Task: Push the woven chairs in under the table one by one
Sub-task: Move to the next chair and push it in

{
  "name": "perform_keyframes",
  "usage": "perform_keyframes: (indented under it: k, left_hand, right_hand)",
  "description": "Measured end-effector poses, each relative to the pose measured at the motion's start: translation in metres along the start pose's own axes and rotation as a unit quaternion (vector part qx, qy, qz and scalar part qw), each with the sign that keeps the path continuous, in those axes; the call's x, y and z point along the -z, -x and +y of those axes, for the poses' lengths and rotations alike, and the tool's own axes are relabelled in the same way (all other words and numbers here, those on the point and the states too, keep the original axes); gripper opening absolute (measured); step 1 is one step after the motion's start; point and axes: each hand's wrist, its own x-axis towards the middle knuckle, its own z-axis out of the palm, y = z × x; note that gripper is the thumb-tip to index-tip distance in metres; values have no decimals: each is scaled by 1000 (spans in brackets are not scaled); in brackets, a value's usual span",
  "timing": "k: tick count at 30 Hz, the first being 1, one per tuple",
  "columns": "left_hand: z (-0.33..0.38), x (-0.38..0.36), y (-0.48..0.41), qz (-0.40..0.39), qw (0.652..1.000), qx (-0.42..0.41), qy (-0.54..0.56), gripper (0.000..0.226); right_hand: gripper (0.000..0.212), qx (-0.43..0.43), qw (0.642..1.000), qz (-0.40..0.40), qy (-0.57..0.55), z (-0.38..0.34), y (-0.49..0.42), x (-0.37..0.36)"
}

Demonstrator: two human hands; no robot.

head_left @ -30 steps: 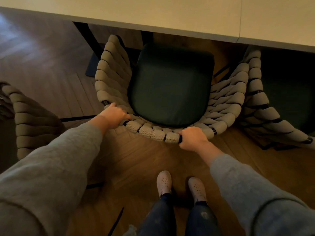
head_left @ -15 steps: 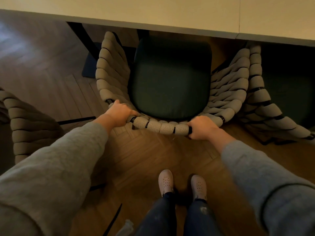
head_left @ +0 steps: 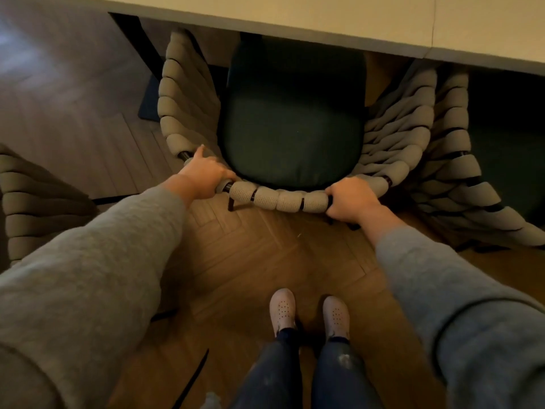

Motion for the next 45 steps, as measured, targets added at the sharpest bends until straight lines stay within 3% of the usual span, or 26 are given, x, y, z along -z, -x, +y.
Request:
perform_keyframes:
  k: [16,24,31,41,45]
  left_hand:
    - [-28,5,-10,2,1000,5,-12,51]
    - [-29,10,-1,-36,998,25,-49,48]
    - [-52,14,7,-89,992,46,-74,45]
    - [-51,-3,11,-65,989,93,-91,58]
    - [-44,-6,11,-23,984,167,-51,67]
  right_hand:
    - [21,47,999,14,-4,-1,-30,6]
    - [14,47,999,-3,-13,-12,-29,7]
    - [24,77,997,-27,-12,-38,-34,2]
    - [26,94,995,-27,11,-46,-35,4]
    - [27,96,995,-15,14,-45,-37,1]
